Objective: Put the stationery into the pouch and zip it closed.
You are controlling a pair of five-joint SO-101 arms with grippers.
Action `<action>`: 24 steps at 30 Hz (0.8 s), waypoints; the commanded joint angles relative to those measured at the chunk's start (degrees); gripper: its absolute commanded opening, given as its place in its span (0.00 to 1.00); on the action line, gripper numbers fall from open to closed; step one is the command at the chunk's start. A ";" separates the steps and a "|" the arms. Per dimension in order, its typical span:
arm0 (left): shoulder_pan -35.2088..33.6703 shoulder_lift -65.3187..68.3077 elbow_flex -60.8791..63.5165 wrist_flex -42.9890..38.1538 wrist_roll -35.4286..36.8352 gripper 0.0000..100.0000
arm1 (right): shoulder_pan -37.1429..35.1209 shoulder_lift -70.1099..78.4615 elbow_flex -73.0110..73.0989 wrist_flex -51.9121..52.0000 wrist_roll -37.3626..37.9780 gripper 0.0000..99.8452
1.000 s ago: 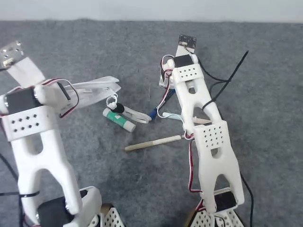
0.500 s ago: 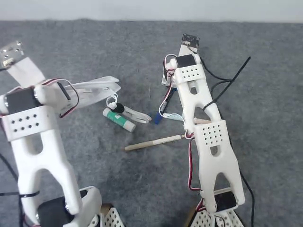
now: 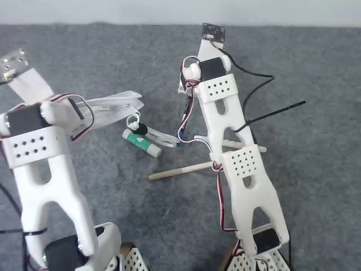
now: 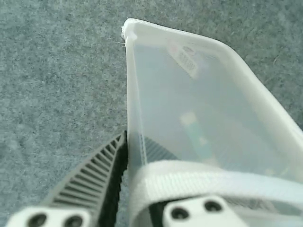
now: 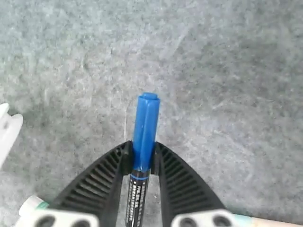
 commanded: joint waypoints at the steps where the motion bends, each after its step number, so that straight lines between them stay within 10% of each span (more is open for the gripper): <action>1: -0.44 -0.44 -0.40 -0.97 0.18 0.02 | -1.01 -2.24 -3.52 2.77 -0.35 0.01; 16: -0.44 -0.44 -0.31 -1.23 0.09 0.02 | -1.27 -9.45 0.79 3.03 -0.26 0.00; 24: -0.44 -0.44 -0.31 -1.23 0.09 0.02 | -2.59 -28.35 25.58 2.68 -0.44 0.00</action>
